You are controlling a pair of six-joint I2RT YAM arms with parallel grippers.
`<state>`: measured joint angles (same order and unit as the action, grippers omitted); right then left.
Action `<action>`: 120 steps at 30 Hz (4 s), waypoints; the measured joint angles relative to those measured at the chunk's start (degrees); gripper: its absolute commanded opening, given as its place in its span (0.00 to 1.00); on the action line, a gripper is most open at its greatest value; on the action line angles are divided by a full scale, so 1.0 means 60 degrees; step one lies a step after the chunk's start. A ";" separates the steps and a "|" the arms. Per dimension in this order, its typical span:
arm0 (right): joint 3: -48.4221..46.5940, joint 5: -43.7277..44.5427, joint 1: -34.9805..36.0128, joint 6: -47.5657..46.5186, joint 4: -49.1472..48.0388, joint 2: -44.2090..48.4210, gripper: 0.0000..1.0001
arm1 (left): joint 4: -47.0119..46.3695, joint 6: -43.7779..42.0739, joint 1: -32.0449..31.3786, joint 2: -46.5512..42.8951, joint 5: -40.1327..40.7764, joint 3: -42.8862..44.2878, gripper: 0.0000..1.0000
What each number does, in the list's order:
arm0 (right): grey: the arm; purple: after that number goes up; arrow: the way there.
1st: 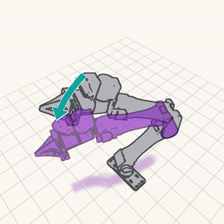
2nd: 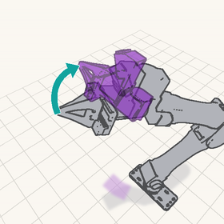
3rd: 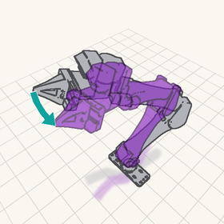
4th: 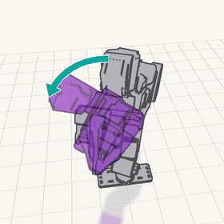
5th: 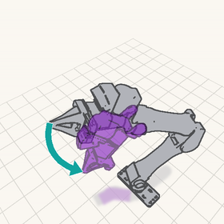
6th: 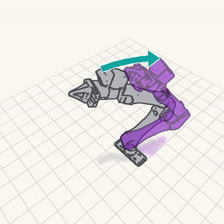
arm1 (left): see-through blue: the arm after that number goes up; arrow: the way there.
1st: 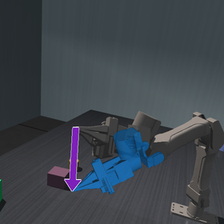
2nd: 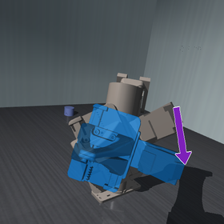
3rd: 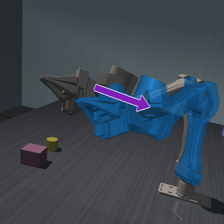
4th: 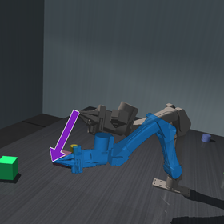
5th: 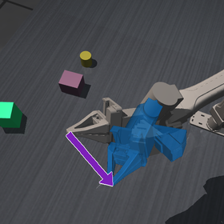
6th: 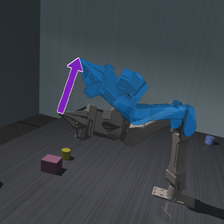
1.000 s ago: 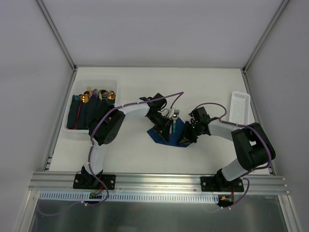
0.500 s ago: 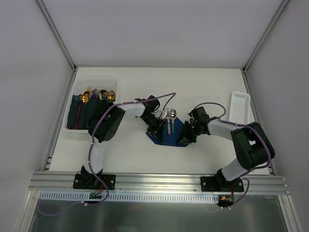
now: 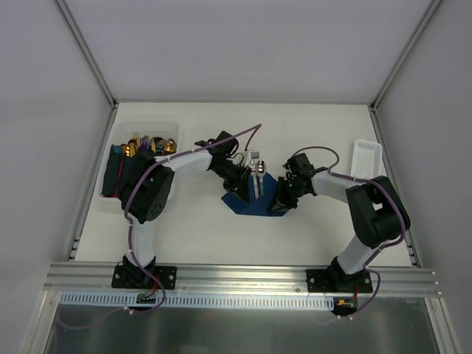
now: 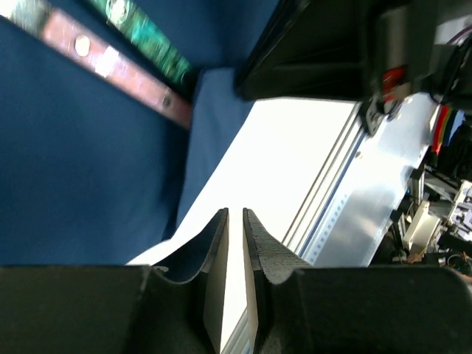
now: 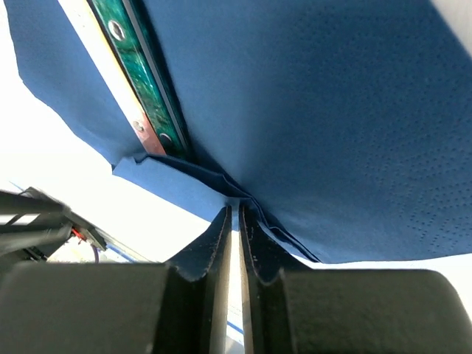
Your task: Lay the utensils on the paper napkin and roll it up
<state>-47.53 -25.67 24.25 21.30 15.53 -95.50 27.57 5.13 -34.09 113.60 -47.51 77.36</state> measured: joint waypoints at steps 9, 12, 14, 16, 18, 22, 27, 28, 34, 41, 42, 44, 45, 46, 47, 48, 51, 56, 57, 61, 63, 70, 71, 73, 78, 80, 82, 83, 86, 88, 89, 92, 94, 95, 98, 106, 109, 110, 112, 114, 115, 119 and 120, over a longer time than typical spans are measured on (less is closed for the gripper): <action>-0.0772 0.0215 -0.0095 -0.0466 0.0444 -0.0368 0.12 | -0.1056 0.1093 -0.0200 0.0215 -0.0339 0.0525 0.14; -0.0918 0.0244 -0.0131 -0.0550 0.0539 -0.0408 0.12 | -0.1311 0.1384 -0.0331 0.0532 -0.0379 0.0685 0.14; -0.0940 0.0248 -0.0135 -0.0586 0.0561 -0.0426 0.12 | -0.1428 0.1515 -0.0390 0.0747 -0.0488 0.0750 0.14; -0.0940 0.0248 -0.0146 -0.0608 0.0608 -0.0448 0.12 | -0.1490 0.1577 -0.0397 0.0914 -0.0514 0.0750 0.14; -0.0940 0.0251 -0.0149 -0.0612 0.0652 -0.0470 0.12 | -0.1501 0.1588 -0.0452 0.0991 -0.0535 0.0750 0.15; -0.0940 0.0255 -0.0153 -0.0627 0.0685 -0.0546 0.12 | -0.1581 0.1599 -0.0455 0.1005 -0.0550 0.0754 0.14; -0.0940 0.0248 -0.0153 -0.0630 0.0707 -0.0583 0.12 | -0.1636 0.1774 -0.0455 0.1300 -0.0495 0.0951 0.15; -0.0940 0.0248 -0.0153 -0.0630 0.0707 -0.0583 0.12 | -0.1647 0.1803 -0.0459 0.1381 -0.0495 0.1013 0.15; -0.0940 0.0248 -0.0157 -0.0630 0.0710 -0.0586 0.13 | -0.1716 0.1916 -0.0630 0.1749 -0.0477 0.1126 0.14; -0.0940 0.0240 -0.0178 -0.0597 0.0721 -0.0557 0.15 | -0.1800 0.2055 -0.0696 0.2040 -0.0291 0.1191 0.13; -0.0940 0.0240 -0.0182 -0.0594 0.0743 -0.0532 0.16 | -0.1800 0.2109 -0.0696 0.2087 -0.0331 0.1198 0.13; -0.0936 0.0240 -0.0208 -0.0590 0.0823 -0.0397 0.17 | -0.1807 0.2248 -0.0674 0.2127 -0.0375 0.1209 0.13; -0.0936 0.0240 -0.0226 -0.0590 0.0860 -0.0280 0.17 | -0.1807 0.2280 -0.0674 0.2131 -0.0401 0.1213 0.13; -0.0936 0.0240 -0.0251 -0.0590 0.0892 -0.0153 0.17 | -0.1814 0.2310 -0.0670 0.2135 -0.0404 0.1217 0.13; -0.0936 0.0237 -0.0284 -0.0594 0.0914 -0.0015 0.18 | -0.1818 0.2328 -0.0616 0.2138 -0.0408 0.1224 0.13; -0.0936 0.0237 -0.0317 -0.0594 0.0933 0.0091 0.19 | -0.1818 0.2339 -0.0612 0.2142 -0.0412 0.1224 0.13; -0.0849 0.0211 -0.0466 -0.0579 0.0958 0.0481 0.27 | -0.1814 0.2408 -0.0590 0.2175 -0.0452 0.1242 0.13; -0.0095 0.0219 -0.1035 -0.0499 0.1009 0.1545 0.44 | -0.1818 0.2506 -0.0550 0.2259 -0.0554 0.1297 0.13; 0.0106 0.0251 -0.1235 -0.0481 0.1016 0.1781 0.46 | -0.1821 0.2506 -0.0550 0.2259 -0.0554 0.1300 0.13; 0.0674 0.0390 -0.1814 -0.0492 0.1104 0.2320 0.34 | -0.1821 0.2506 -0.0550 0.2259 -0.0550 0.1322 0.13; 0.0805 0.0379 -0.1851 -0.0495 0.1104 0.2353 0.27 | -0.1821 0.2506 -0.0550 0.2259 -0.0550 0.1330 0.13; 0.1432 -0.0135 -0.1089 0.0641 -0.0120 0.2594 0.15 | -0.1821 0.2506 -0.0550 0.2262 -0.0546 0.1333 0.13; 0.1537 -0.0200 -0.0980 0.0849 -0.0372 0.2601 0.14 | -0.1821 0.2506 -0.0550 0.2262 -0.0546 0.1333 0.13; 0.1781 -0.0295 -0.0772 0.1293 -0.0903 0.2594 0.13 | -0.1821 0.2506 -0.0550 0.2262 -0.0546 0.1333 0.13; 0.2033 -0.0372 -0.0525 0.1996 -0.1832 0.2277 0.13 | -0.1821 0.2506 -0.0550 0.2262 -0.0546 0.1333 0.13; 0.2051 -0.0382 -0.0463 0.2204 -0.2167 0.2073 0.13 | -0.1821 0.2506 -0.0550 0.2262 -0.0546 0.1333 0.13; 0.2055 -0.0401 -0.0426 0.2364 -0.2466 0.1876 0.12 | -0.1821 0.2506 -0.0550 0.2262 -0.0546 0.1333 0.12; 0.2055 -0.0415 -0.0408 0.2441 -0.2619 0.1752 0.12 | -0.1821 0.2506 -0.0550 0.2262 -0.0546 0.1333 0.12; 0.2055 -0.0448 -0.0339 0.2637 -0.2965 0.1399 0.12 | -0.1821 0.2506 -0.0550 0.2262 -0.0543 0.1333 0.13; 0.2055 -0.0459 -0.0299 0.2714 -0.3129 0.1228 0.12 | -0.1821 0.2506 -0.0550 0.2262 -0.0543 0.1333 0.12; 0.2055 -0.0474 -0.0280 0.2765 -0.3231 0.1122 0.12 | -0.1821 0.2506 -0.0550 0.2262 -0.0543 0.1333 0.12; 0.2055 -0.0477 -0.0222 0.2845 -0.3410 0.0831 0.10 | -0.1821 0.2506 -0.0550 0.2262 -0.0543 0.1333 0.12; 0.2055 -0.0481 -0.0186 0.2885 -0.3486 0.0648 0.09 | -0.1821 0.2506 -0.0550 0.2262 -0.0543 0.1333 0.12; 0.2051 -0.0514 -0.0186 0.2914 -0.3523 0.0608 0.09 | -0.1818 0.2506 -0.0550 0.2262 -0.0543 0.1333 0.12; 0.2051 -0.0514 -0.0186 0.2911 -0.3537 0.0597 0.09 | -0.1821 0.2506 -0.0550 0.2262 -0.0543 0.1333 0.12; 0.1898 -0.0459 -0.0160 0.2670 -0.3308 0.0532 0.10 | -0.1814 0.2506 -0.0492 0.2262 -0.0546 0.1333 0.12; 0.1832 -0.0372 -0.0120 0.2495 -0.3162 0.0576 0.12 | -0.1814 0.2506 -0.0492 0.2262 -0.0543 0.1333 0.11; 0.1832 -0.0350 -0.0109 0.2441 -0.3118 0.0616 0.12 | -0.1814 0.2506 -0.0492 0.2266 -0.0543 0.1333 0.11; 0.1832 -0.0277 -0.0087 0.2328 -0.2918 0.0754 0.13 | -0.1814 0.2506 -0.0492 0.2266 -0.0543 0.1333 0.11; 0.1832 -0.0215 -0.0073 0.2248 -0.2707 0.0896 0.13 | -0.1814 0.2506 -0.0492 0.2266 -0.0543 0.1333 0.11; 0.1832 -0.0193 -0.0069 0.2226 -0.2637 0.0940 0.13 | -0.1814 0.2506 -0.0492 0.2266 -0.0543 0.1333 0.11; 0.1832 -0.0175 -0.0036 0.2200 -0.2470 0.1129 0.13 | -0.1818 0.2506 -0.0488 0.2266 -0.0543 0.1333 0.11; 0.1832 -0.0175 -0.0025 0.2200 -0.2466 0.1184 0.13 | -0.1814 0.2506 -0.0488 0.2266 -0.0543 0.1333 0.11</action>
<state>-36.53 -26.72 24.10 34.50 0.73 -88.40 16.69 20.16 -37.01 127.20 -50.76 85.36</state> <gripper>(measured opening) 0.127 0.114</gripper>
